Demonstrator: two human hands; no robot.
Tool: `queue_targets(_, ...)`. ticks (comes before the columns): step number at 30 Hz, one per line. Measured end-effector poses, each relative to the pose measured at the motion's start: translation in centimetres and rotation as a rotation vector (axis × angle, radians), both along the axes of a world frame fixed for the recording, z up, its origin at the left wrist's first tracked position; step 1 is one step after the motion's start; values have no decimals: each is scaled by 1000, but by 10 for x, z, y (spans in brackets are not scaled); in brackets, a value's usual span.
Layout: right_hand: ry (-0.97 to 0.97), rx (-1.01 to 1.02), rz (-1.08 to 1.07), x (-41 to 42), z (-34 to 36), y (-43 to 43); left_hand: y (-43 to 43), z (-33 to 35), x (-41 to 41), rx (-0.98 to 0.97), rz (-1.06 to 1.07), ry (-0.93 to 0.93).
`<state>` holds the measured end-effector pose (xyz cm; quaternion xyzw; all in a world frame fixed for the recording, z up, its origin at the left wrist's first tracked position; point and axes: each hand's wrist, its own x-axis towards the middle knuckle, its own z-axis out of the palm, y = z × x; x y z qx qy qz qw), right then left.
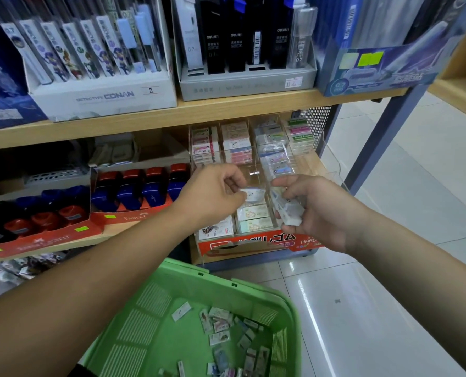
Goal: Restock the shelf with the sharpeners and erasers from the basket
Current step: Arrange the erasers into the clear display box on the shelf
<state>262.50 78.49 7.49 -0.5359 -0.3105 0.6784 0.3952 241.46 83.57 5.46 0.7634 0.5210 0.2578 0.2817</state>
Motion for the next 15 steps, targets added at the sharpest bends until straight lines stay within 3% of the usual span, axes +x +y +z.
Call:
queue_targets(3,19,33,-8,2,-1,-1,-1,-3,-1,84,-55,145)
queue_targets(7,53,69,-71,5,-1,-4,-5,-3,4,344,-147,496)
queue_targets(10,65,101,-90,6,-2,-6,-4,-3,7,355,-147,596)
queue_targets(11,64,111,-94,6,-2,-6,-5,-2,8,350,-153,565)
queue_targets(13,42,128,-100,5,-1,-7,-10,6,14,251,-147,304)
queue_targets(15,-13,149,-105,2,0,-8,-18,19,21,-52,-124,-32)
